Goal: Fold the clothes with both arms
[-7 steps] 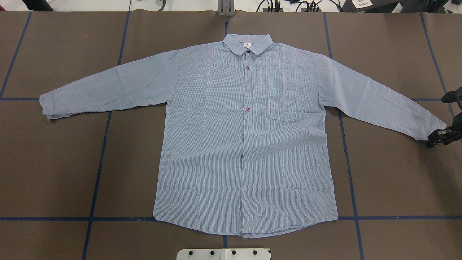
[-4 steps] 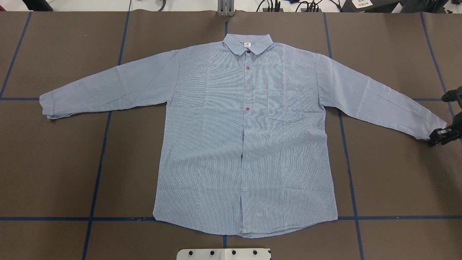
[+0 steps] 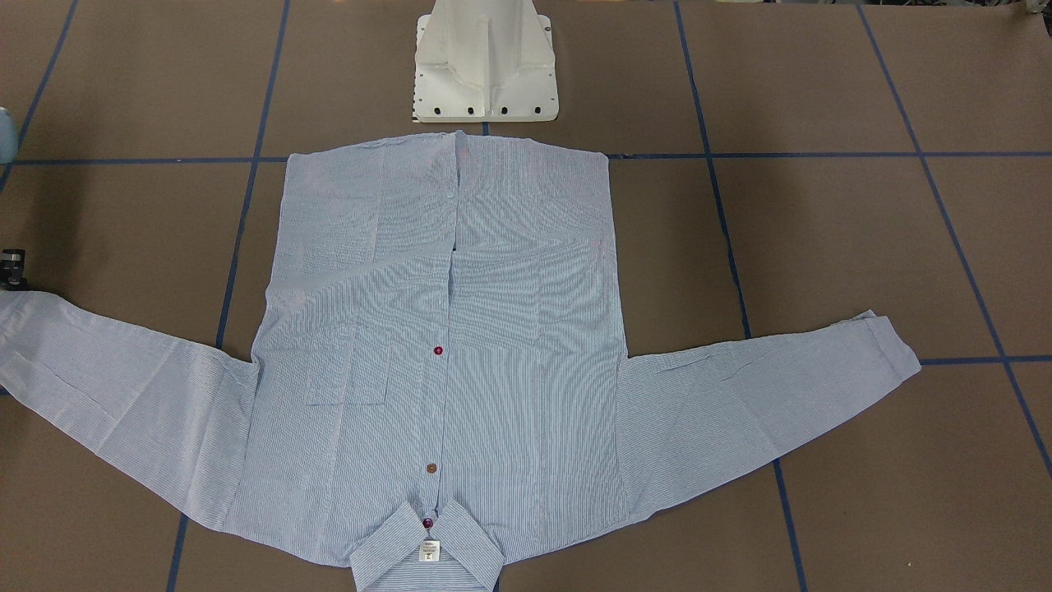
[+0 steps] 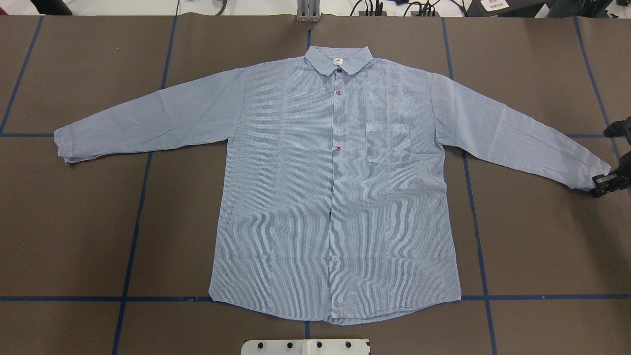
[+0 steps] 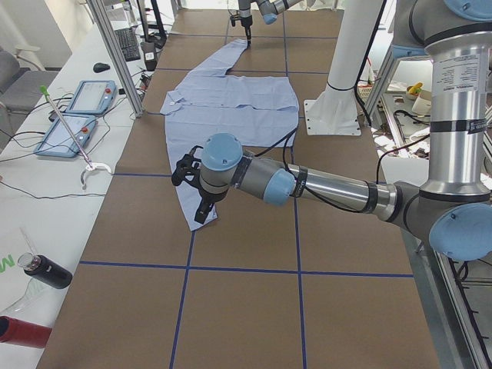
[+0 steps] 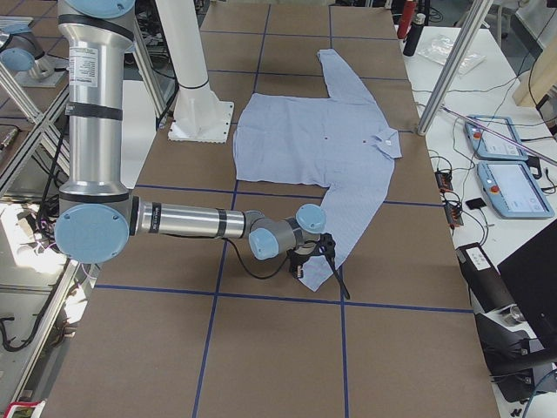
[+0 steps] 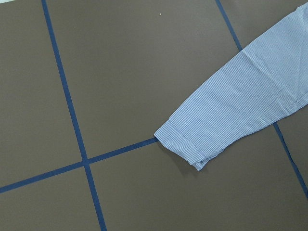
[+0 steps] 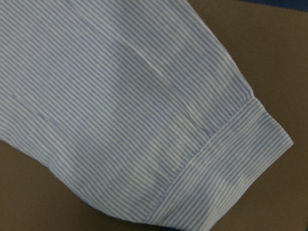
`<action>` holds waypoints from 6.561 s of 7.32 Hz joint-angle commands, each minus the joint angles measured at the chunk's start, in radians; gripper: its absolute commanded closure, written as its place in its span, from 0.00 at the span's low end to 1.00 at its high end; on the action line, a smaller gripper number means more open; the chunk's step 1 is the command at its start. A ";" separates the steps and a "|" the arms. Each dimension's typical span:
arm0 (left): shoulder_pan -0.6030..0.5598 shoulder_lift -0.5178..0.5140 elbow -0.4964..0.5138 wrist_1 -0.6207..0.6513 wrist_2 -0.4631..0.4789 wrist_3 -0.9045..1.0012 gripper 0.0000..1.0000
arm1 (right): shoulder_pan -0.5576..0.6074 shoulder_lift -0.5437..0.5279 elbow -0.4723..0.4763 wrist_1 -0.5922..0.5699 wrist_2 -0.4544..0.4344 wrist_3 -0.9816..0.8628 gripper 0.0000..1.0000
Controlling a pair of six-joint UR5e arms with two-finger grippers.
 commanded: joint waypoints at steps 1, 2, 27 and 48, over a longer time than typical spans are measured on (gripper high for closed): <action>0.000 0.000 0.000 0.000 0.000 0.000 0.00 | 0.019 0.006 0.007 -0.006 0.007 0.000 1.00; 0.000 0.000 0.000 -0.001 0.000 0.000 0.00 | 0.031 0.006 0.007 -0.009 0.012 0.000 1.00; 0.001 0.029 -0.008 0.014 -0.002 -0.003 0.00 | -0.531 1.073 -0.297 -0.186 -0.420 0.445 1.00; 0.646 -0.175 0.440 -0.679 0.657 -1.246 0.15 | -0.121 0.757 0.130 -0.686 -0.108 0.124 0.00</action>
